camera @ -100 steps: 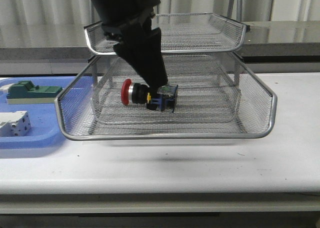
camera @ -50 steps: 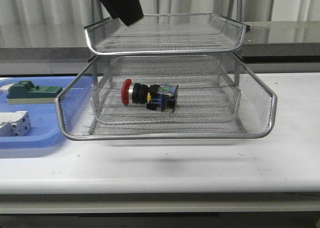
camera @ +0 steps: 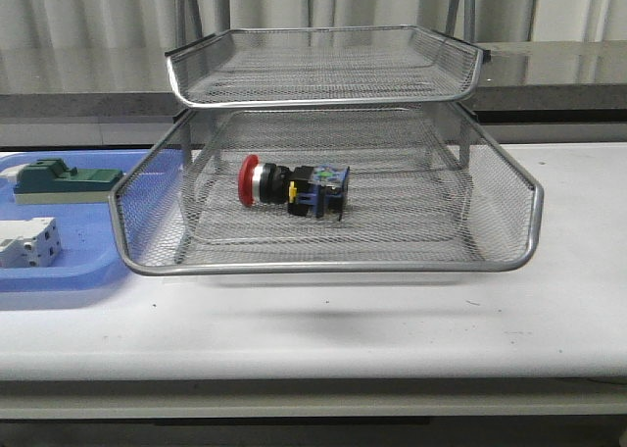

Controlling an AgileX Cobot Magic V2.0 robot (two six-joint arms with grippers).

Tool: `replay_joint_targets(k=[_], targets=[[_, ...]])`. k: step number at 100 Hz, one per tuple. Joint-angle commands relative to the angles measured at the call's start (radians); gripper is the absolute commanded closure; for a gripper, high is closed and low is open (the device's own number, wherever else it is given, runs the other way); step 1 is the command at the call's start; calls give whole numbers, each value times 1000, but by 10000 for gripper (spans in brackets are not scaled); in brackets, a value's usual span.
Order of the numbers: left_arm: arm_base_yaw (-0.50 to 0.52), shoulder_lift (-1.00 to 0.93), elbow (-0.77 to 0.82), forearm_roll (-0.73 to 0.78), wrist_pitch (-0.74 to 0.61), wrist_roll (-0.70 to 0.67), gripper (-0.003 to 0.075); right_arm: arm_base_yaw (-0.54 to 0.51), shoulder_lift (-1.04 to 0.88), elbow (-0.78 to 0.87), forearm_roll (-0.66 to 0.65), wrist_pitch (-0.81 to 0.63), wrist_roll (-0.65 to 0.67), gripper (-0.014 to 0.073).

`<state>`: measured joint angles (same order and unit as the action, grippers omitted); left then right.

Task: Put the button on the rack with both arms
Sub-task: 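Withdraw the left gripper upward away from the rack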

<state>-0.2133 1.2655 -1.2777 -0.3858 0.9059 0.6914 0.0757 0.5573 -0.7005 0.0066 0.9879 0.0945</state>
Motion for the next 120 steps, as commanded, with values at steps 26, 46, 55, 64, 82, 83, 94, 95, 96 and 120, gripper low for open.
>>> replay_joint_targets(k=[26,46,55,64,82,83,94,95,96,120], targets=[[15,-399,414,-124,-482,-12,248,2,2,-34,-7,-53,-5,662],[15,-601,628,-190,-693,-12,248,2,2,-34,-7,-53,-5,662],[15,-686,707,-226,-780,-12,249,2,2,-34,-7,-53,-5,662],[15,-756,778,-239,-861,-12,249,2,2,-34,-7,-53,-5,662],[15,-838,880,-240,-935,-12,265,2,2,-34,-7,-53,-5,662],[15,-839,886,-240,-938,-12,267,2,2,-34,-7,-53,-5,662],[15,-846,930,-240,-957,-12,330,2,2,-34,-7,-53,-5,662],[15,-846,934,-240,-957,-12,333,2,2,-34,-7,-53,-5,662],[15,-846,937,-240,-961,-12,339,2,2,-34,-7,-53,-5,662],[15,-846,981,-240,-972,-12,433,2,2,-34,-7,-53,-5,662]])
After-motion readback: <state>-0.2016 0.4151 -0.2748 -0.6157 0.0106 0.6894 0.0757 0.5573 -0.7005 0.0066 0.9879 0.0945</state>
